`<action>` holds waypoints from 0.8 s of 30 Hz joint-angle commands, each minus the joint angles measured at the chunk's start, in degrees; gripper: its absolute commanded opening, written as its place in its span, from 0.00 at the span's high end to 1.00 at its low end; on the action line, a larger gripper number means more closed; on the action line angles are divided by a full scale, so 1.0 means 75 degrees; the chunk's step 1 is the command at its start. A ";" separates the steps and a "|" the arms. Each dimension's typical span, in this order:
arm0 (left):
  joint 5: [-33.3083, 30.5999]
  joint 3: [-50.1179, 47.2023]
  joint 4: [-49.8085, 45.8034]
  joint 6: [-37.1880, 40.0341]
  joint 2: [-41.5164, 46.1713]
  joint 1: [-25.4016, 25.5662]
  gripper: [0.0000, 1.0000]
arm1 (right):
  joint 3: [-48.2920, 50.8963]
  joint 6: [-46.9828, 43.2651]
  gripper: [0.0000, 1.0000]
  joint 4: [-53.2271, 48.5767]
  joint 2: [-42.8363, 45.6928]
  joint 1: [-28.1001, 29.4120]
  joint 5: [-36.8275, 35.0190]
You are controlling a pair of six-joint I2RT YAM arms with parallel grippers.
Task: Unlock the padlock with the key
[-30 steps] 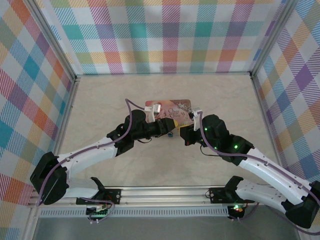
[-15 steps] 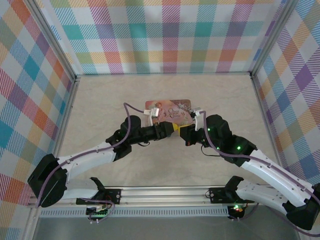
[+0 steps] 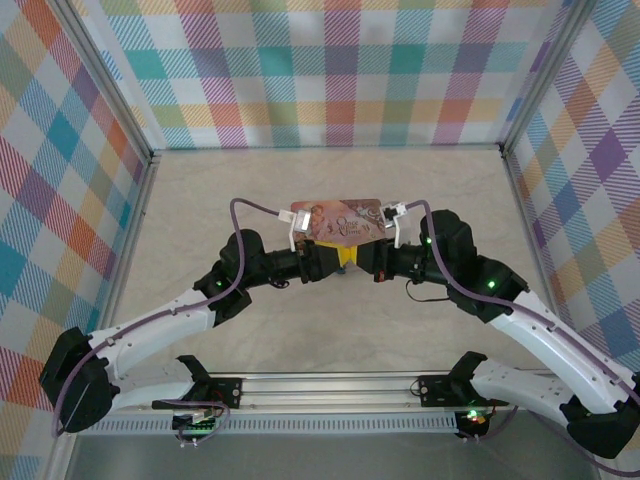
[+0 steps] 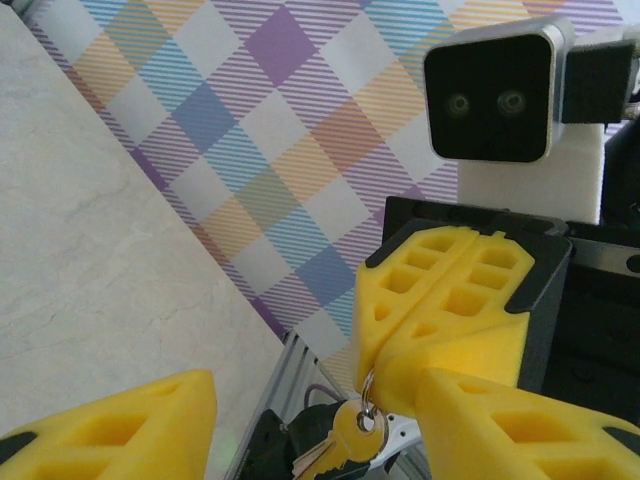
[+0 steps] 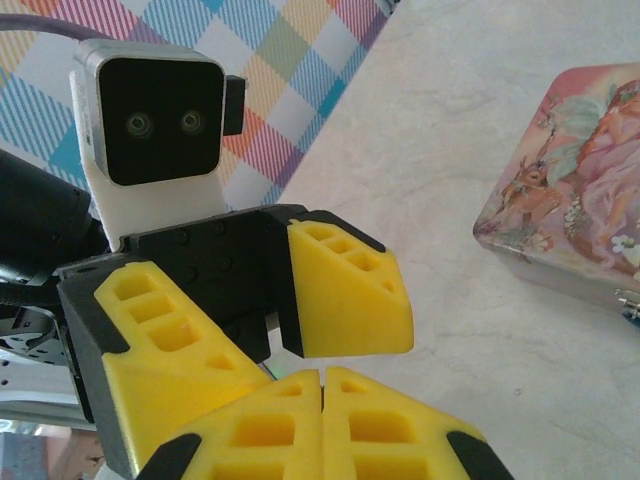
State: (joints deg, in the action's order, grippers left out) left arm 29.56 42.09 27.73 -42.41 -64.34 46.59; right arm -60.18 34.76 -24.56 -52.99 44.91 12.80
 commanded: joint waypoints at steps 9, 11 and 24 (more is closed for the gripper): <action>0.0930 0.0448 -0.0430 0.0675 0.0059 0.0244 0.55 | -0.0398 0.0414 1.00 0.0172 -0.0165 -0.0145 0.0421; 0.0979 0.0447 -0.0404 0.0705 0.0059 0.0274 0.53 | -0.0401 0.0464 1.00 0.0168 -0.0174 -0.0187 0.0424; 0.0690 0.0211 -0.0475 0.0976 0.0240 0.0414 0.48 | -0.0522 0.0768 1.00 -0.0019 -0.0180 -0.0582 0.0501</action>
State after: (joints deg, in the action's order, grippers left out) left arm 33.52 43.97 23.86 -37.19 -64.29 48.62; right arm -62.30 39.51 -27.03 -54.19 41.10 16.56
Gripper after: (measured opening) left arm 0.521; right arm 0.057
